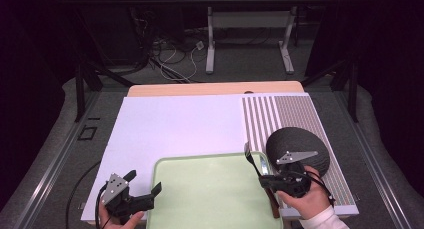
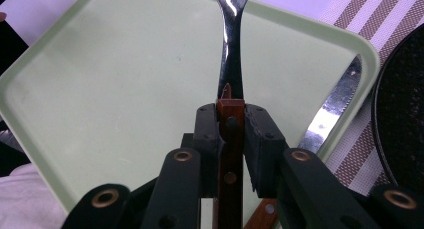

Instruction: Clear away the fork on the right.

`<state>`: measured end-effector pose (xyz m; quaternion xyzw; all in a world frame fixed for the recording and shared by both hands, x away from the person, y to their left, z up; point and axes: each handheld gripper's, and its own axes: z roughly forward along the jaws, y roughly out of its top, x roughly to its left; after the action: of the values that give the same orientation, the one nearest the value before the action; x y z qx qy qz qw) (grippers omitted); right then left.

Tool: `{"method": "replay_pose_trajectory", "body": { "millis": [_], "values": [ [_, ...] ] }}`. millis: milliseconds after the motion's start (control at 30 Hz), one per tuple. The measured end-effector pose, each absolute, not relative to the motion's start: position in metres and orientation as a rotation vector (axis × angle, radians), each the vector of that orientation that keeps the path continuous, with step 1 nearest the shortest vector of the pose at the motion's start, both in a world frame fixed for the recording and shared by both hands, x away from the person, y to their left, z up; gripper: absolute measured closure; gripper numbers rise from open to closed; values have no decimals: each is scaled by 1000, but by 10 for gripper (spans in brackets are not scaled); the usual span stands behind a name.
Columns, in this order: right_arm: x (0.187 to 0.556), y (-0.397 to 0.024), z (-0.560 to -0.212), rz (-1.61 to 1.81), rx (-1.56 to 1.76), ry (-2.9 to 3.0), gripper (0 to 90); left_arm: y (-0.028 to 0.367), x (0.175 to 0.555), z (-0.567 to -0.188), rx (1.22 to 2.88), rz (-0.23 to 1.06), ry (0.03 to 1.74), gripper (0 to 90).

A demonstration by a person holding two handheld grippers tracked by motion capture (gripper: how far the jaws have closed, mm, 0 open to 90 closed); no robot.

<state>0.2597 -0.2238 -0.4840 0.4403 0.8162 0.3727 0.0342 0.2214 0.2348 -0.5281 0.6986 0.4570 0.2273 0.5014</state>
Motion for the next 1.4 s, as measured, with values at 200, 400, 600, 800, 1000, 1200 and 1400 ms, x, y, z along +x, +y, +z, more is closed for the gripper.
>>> {"method": "replay_pose_trajectory", "body": {
  "millis": [200, 400, 600, 800, 1000, 1200, 1400],
  "values": [
    [260, -225, -483, 1159, 1355, 2499, 769, 235, 221, -528, 1677, 556, 1109, 16],
    [263, -226, -483, 1180, 1378, 2504, 769, 232, 222, -527, 1685, 569, 1116, 16],
    [264, -221, -486, 1174, 1388, 2507, 769, 231, 220, -525, 1688, 578, 1108, 16],
    [265, -218, -490, 1158, 1419, 2519, 769, 233, 222, -525, 1680, 576, 1117, 16],
    [267, -216, -500, 1141, 1480, 2544, 770, 231, 223, -526, 1681, 573, 1112, 16],
    [271, -214, -506, 1133, 1531, 2554, 769, 232, 224, -526, 1695, 569, 1104, 16],
    [275, -209, -514, 1096, 1549, 2579, 770, 233, 222, -527, 1685, 562, 1103, 16]
  ]
}}
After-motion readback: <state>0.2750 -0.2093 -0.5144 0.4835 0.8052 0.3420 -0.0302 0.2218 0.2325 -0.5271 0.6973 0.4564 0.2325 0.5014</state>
